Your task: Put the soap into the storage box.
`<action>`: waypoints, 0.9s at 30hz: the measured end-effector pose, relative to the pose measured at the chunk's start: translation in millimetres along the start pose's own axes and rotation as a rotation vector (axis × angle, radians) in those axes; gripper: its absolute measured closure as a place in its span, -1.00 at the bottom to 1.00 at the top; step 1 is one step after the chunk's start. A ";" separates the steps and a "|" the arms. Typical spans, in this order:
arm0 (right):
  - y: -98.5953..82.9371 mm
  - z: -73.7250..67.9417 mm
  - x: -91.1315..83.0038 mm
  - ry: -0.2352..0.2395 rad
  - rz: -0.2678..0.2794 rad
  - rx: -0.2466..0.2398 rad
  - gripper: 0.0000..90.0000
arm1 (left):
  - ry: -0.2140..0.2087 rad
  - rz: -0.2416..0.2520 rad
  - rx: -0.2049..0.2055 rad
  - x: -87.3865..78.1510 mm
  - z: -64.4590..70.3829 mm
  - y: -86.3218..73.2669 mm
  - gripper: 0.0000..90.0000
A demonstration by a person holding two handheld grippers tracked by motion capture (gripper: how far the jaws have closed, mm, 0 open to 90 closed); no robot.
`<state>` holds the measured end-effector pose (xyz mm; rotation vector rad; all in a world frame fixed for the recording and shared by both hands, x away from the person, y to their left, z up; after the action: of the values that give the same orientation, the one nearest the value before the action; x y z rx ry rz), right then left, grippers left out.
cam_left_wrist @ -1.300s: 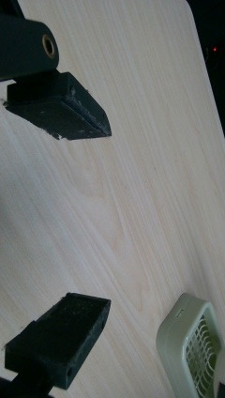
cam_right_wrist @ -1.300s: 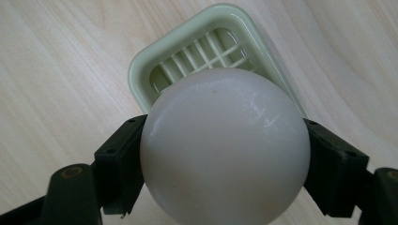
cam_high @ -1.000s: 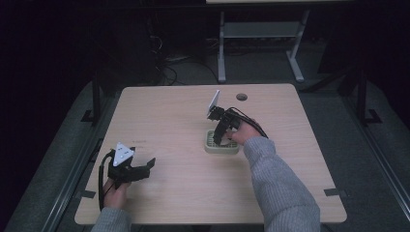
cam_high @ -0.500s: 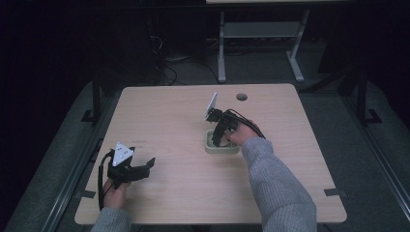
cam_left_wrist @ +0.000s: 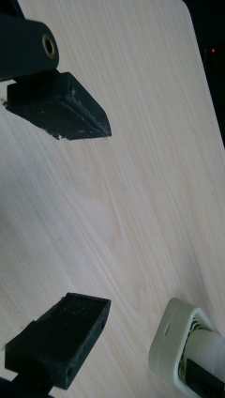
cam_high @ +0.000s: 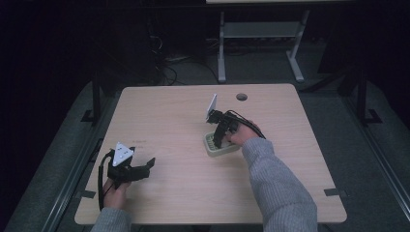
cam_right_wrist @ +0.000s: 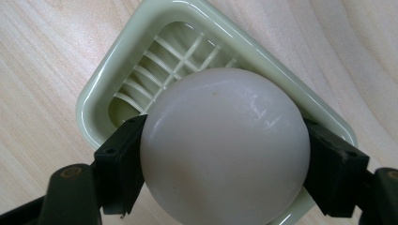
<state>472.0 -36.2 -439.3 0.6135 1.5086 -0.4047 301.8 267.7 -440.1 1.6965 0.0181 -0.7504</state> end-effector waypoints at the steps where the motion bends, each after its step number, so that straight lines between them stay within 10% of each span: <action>1: -0.1 -0.2 0.0 0.000 0.001 -0.001 -0.49 | 0.000 0.002 -0.001 -0.1 -0.1 0.0 -0.67; 27: -32.7 9.5 -44.0 0.031 0.121 0.053 -0.48 | 0.000 -0.003 0.012 -0.2 1.7 -0.4 -0.67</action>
<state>458.0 -73.1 -400.2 0.7518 1.4852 -0.3436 300.7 266.3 -440.5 1.7084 0.0161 -0.7535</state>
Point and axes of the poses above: each handheld gripper's, and its own axes: x roughly forward along the jaws, y roughly out of its top, z roughly to its right, the point moved 2 cm from there along x, roughly forward along the jaws, and after that the axes turned 2 degrees about z, right-handed, at the moved point
